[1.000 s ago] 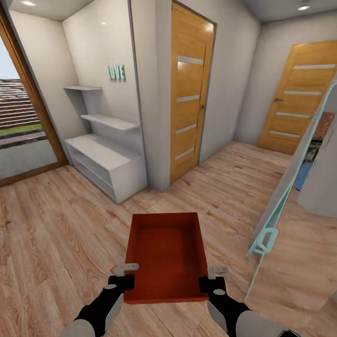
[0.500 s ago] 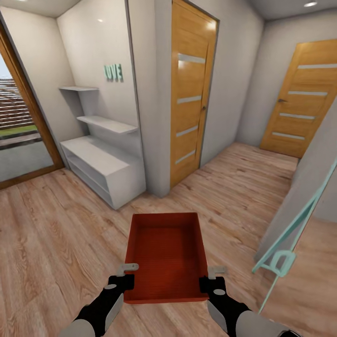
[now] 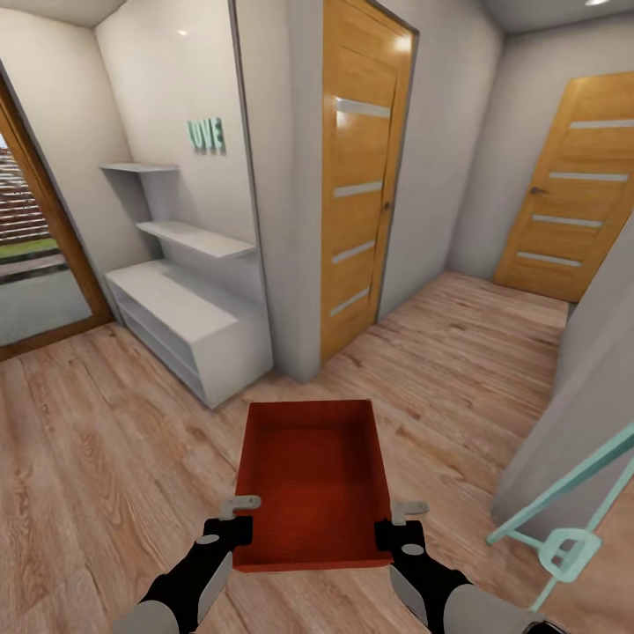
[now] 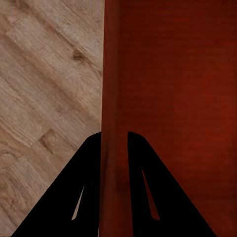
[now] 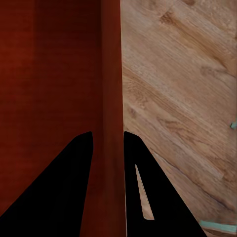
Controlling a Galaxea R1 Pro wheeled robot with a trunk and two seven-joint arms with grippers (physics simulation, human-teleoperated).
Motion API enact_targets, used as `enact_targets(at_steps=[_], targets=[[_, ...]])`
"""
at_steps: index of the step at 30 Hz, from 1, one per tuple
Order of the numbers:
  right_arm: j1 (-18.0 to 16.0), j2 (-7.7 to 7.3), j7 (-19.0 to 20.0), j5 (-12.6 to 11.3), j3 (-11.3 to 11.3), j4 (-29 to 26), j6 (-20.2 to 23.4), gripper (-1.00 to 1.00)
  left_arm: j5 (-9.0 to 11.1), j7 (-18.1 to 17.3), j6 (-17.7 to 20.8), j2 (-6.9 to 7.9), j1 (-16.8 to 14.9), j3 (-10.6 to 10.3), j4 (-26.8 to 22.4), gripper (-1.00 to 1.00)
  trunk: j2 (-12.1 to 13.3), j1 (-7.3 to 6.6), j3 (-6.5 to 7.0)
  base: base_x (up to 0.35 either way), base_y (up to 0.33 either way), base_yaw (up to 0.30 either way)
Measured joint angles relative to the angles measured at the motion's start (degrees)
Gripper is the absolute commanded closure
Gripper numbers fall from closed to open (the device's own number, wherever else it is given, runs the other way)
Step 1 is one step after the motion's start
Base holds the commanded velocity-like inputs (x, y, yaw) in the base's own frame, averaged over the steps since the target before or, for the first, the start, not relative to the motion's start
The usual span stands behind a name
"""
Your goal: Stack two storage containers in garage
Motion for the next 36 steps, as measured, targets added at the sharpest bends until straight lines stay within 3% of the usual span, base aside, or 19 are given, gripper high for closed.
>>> enact_targets(at_steps=[12, 28, 36], targets=[[0.01, -0.02, -0.08, -0.06, 0.11, -0.13, 0.13, 1.0, 0.01, 0.01, -0.01, 0.0, -0.01, 0.02, 0.02, 1.0, 0.0, 0.0, 0.0, 0.322, 0.0, -0.19], [0.0, -0.03, -0.01, -0.05, 0.08, -0.07, 0.09, 1.0, 0.01, -0.01, 0.0, 0.0, 0.0, 0.0, 0.02, 1.0, 0.0, 0.0, 0.0, 0.322, 0.0, -0.019], [0.01, -0.07, -0.08, -0.28, 0.3, -0.18, 0.18, 1.0, 0.04, -0.01, -0.01, -0.01, -0.02, 0.01, 0.04, 1.0, 0.0, 0.0, 0.0, 0.322, 0.0, -0.217]])
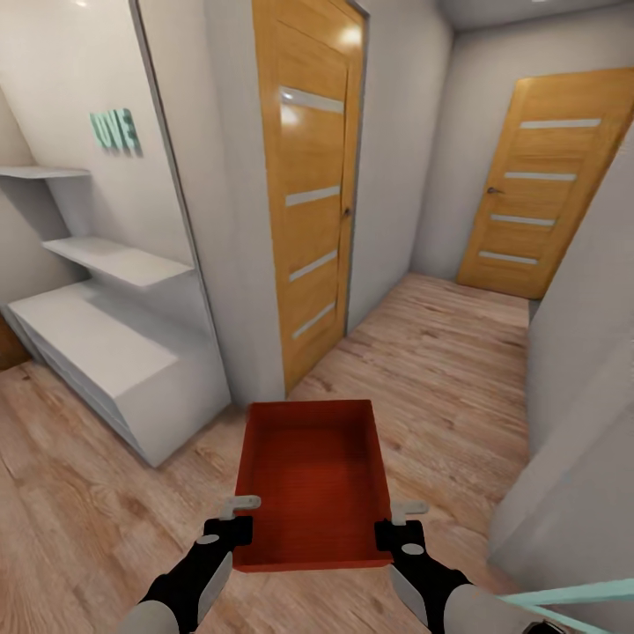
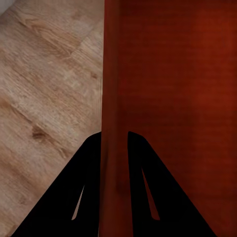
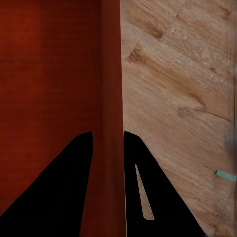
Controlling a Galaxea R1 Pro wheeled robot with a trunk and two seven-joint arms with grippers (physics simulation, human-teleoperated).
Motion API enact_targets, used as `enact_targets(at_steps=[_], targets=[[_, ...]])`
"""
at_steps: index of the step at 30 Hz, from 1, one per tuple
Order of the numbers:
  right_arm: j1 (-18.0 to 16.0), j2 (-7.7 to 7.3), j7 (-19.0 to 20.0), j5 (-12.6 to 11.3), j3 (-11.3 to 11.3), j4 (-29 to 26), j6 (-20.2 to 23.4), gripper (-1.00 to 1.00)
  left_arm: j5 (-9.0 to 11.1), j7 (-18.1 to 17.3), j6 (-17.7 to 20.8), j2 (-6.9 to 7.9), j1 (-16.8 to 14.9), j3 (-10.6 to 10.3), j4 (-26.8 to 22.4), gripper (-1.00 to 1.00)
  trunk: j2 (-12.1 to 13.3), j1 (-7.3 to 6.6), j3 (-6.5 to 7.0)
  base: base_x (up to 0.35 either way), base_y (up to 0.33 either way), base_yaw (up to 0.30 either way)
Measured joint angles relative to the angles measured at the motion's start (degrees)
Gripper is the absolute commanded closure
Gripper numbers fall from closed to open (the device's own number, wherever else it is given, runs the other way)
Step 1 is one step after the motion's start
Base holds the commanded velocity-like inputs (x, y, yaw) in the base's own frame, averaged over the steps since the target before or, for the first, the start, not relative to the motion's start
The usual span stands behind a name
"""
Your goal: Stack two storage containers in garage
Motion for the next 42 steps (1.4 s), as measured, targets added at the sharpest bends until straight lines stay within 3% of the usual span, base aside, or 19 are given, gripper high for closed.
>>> enact_targets(at_steps=[25, 42], targets=[[0.0, 0.0, -0.01, -0.01, 0.01, 0.0, 0.0, 1.0, 0.0, 0.0, 0.0, 0.0, 0.0, 0.0, 0.0, 1.0, 0.0, 0.0, 0.0, 0.322, 0.0, -0.242], [-0.01, -0.01, -0.02, -0.01, 0.07, -0.07, 0.09, 1.0, 0.0, -0.01, 0.02, 0.01, 0.01, 0.04, -0.03, 1.0, 0.0, 0.0, 0.0, 0.322, 0.0, -0.02]])
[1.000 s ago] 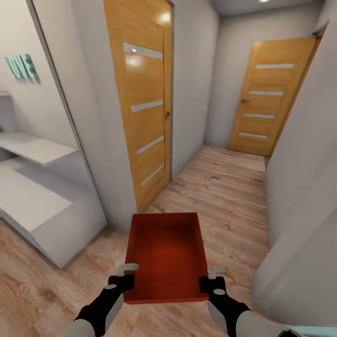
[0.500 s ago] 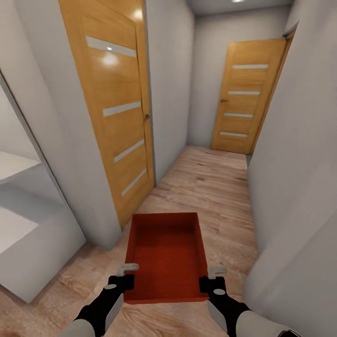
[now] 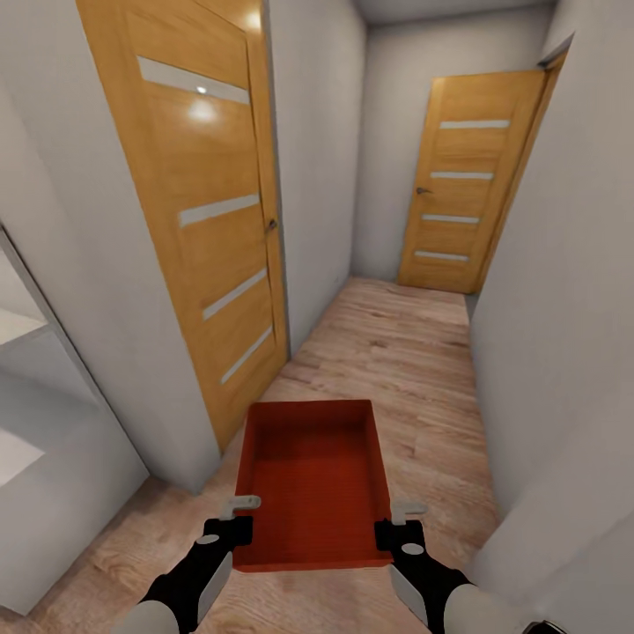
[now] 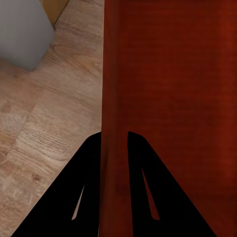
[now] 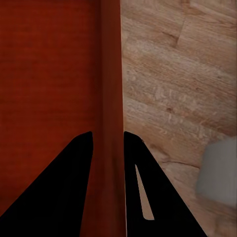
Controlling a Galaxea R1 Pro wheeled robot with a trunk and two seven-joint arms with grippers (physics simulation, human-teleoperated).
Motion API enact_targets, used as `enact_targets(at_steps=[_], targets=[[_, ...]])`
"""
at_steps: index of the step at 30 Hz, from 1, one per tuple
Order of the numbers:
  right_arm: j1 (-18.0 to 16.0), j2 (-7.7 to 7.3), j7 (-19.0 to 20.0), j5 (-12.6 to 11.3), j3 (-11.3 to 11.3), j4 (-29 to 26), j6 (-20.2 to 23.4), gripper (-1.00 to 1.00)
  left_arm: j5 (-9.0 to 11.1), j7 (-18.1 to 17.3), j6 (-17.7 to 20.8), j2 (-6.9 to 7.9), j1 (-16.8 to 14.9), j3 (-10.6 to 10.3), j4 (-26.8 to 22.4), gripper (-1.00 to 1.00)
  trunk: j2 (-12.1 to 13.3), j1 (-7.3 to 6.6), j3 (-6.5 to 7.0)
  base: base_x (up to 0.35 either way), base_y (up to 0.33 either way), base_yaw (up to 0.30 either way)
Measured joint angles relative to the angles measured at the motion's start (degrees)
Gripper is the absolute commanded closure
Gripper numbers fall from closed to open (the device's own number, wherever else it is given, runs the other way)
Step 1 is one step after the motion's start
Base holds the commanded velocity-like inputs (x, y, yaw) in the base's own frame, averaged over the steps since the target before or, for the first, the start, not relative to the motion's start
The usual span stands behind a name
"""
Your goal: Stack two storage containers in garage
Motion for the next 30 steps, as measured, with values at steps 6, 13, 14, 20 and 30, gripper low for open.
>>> enact_targets(at_steps=[6, 13, 14, 20, 30], targets=[[0.0, 0.0, 0.0, 0.0, -0.01, 0.0, 0.0, 1.0, 0.0, 0.0, 0.0, 0.0, 0.0, -0.01, 0.0, 1.0, 0.0, 0.0, 0.0, 0.322, 0.0, 0.0], [0.1, 0.04, 0.05, 0.56, 0.24, 0.16, -0.09, 1.0, -0.23, -0.09, -0.46, -0.1, 1.13, 0.66, -0.86, 1.0, 0.0, 0.03, 0.0, 0.092, 0.0, 0.0], [0.08, 0.04, 0.06, 1.0, -0.11, 0.07, -0.09, 1.0, -0.15, -0.04, -0.45, -0.09, 1.14, 0.62, -1.04, 1.0, 0.0, 0.03, 0.0, 0.0, 0.0, 0.0], [1.45, 0.0, 0.37, 3.39, -1.87, -0.22, 0.2, 1.0, -0.06, -0.05, -0.54, -0.15, 2.93, 0.92, -1.59, 1.0, 0.0, 0.03, -0.01, 0.0, 0.0, 0.0], [2.2, 0.26, 0.58, 4.39, -2.86, 0.44, 0.16, 1.0, 0.03, 0.01, -0.55, -0.15, 3.95, 0.98, -1.38, 1.0, 0.0, 0.03, 0.0, 0.0, 0.0, 0.0]])
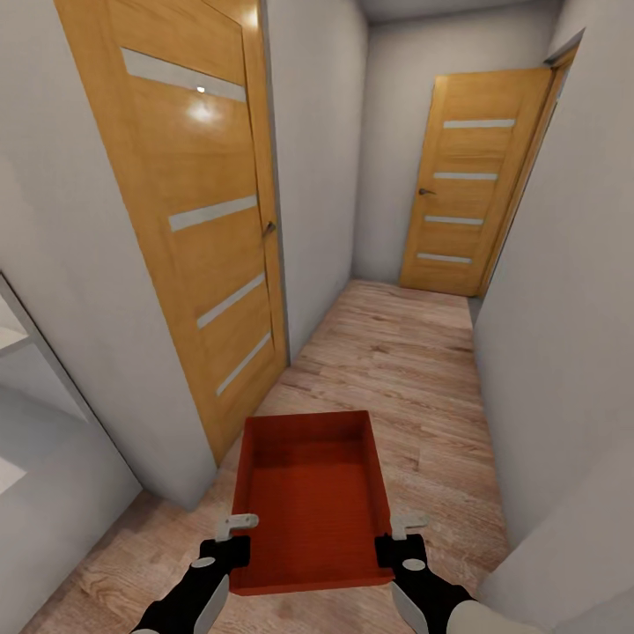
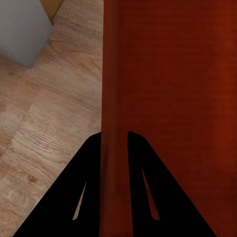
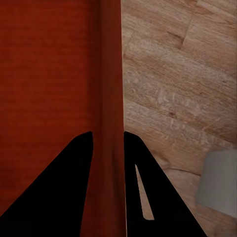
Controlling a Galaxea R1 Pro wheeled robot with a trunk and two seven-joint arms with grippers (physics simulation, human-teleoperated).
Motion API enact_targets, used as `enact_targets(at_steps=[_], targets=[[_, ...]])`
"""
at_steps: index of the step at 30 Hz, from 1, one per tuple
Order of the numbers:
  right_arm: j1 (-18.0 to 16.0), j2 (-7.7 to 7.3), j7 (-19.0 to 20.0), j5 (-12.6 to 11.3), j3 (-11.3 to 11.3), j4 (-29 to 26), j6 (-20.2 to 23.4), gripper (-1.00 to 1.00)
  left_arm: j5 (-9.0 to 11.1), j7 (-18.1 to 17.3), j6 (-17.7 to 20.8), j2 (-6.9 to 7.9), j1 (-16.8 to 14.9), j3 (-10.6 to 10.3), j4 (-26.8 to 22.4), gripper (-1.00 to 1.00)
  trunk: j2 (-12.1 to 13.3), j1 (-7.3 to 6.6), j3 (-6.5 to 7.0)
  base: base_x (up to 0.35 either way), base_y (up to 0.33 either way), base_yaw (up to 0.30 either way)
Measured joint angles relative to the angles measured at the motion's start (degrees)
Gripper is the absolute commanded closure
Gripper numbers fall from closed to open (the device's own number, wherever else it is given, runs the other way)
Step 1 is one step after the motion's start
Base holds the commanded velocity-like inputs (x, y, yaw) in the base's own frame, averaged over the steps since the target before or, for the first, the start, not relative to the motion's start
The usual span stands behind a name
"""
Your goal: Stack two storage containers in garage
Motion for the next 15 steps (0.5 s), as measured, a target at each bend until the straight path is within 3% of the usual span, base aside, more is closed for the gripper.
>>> enact_targets(at_steps=[11, 12, 15], targets=[[0.0, 0.24, 0.3, 2.22, -2.25, 0.52, -0.01, 1.0, 0.05, 0.02, 0.04, 0.0, 0.04, -0.03, 0.23, 1.0, 0.0, 0.0, 0.0, 0.0, 0.0, 0.0], [0.02, -0.24, -0.08, -3.35, 3.09, 0.18, 0.02, 1.0, 0.15, 0.02, 0.04, -0.02, 0.04, -0.22, 0.34, 1.0, 0.0, 0.0, 0.0, 0.0, 0.0, 0.0], [0.02, -0.22, -0.17, -3.6, 3.36, 0.17, 0.03, 1.0, 0.1, 0.01, 0.01, -0.01, 0.04, -0.19, 0.37, 1.0, 0.0, 0.0, 0.0, 0.0, 0.0, 0.0]])
